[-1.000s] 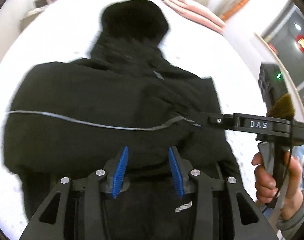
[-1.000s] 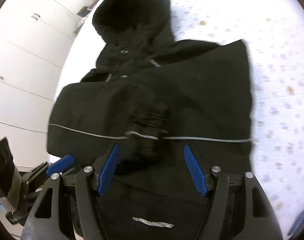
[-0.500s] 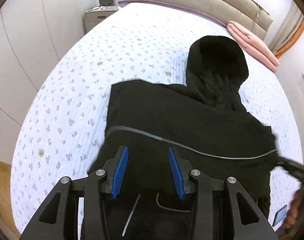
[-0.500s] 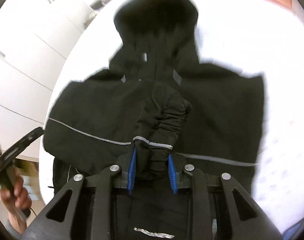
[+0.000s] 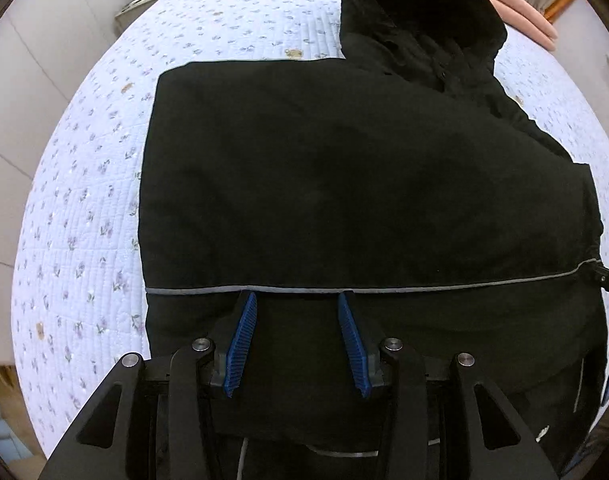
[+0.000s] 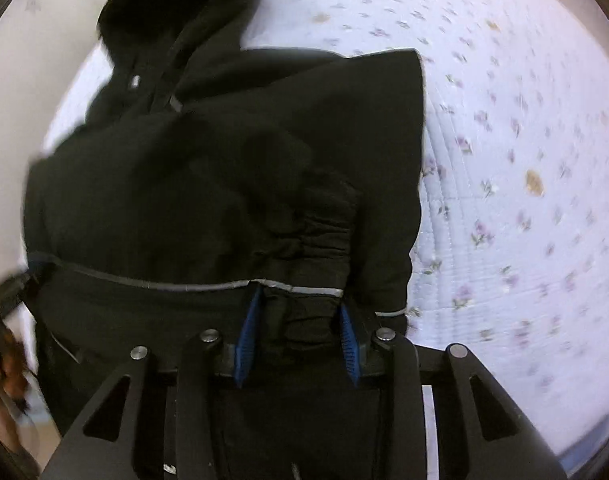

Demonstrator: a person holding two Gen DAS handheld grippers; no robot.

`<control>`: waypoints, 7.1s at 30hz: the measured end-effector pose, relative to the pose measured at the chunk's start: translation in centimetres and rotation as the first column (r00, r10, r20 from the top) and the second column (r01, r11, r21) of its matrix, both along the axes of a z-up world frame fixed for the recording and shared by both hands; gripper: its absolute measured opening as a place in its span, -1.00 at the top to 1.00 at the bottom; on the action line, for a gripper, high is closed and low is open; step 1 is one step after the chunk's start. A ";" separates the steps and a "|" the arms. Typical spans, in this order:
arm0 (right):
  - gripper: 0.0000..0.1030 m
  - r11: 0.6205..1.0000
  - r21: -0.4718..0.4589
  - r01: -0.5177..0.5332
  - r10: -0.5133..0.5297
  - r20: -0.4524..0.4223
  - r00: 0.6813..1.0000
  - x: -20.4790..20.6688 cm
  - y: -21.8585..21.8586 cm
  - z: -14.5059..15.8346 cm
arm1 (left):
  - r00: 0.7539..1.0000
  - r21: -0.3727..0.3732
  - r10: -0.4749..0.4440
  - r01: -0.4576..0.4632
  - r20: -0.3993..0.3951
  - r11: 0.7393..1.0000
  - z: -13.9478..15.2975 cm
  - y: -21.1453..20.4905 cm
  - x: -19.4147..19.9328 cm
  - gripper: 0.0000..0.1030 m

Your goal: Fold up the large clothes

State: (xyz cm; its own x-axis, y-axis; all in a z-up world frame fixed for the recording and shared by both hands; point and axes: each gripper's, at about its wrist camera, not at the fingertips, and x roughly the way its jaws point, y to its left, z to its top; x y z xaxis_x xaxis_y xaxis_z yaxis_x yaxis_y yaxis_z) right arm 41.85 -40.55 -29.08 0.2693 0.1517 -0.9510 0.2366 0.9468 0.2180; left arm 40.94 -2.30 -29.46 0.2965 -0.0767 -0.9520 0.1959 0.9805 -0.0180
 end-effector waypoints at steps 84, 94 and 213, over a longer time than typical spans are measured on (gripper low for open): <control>-0.25 0.995 -0.062 0.075 -0.060 0.223 0.973 31.6 -1.0 2.9 | 0.981 -0.152 -0.043 0.072 0.189 0.986 4.2 -9.5 30.3 0.59; 0.91 0.998 -0.042 0.045 -0.029 0.325 0.945 26.6 -2.9 4.9 | 0.996 -0.442 0.079 -0.049 0.048 0.895 5.3 -0.7 28.3 0.84; 0.64 0.781 -0.492 -0.385 0.530 0.198 0.824 -1.7 13.8 11.3 | 0.864 -0.033 -0.502 0.504 0.040 0.863 11.9 0.3 -6.3 0.77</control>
State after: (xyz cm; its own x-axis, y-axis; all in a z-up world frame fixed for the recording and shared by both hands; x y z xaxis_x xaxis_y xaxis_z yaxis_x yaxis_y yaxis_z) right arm 40.19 -26.78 -17.73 0.5585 -0.0520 -0.8278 -0.2596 0.9370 -0.2340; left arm 34.60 -2.04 -17.57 0.2344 -0.2612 -0.9364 0.6633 0.7472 -0.0423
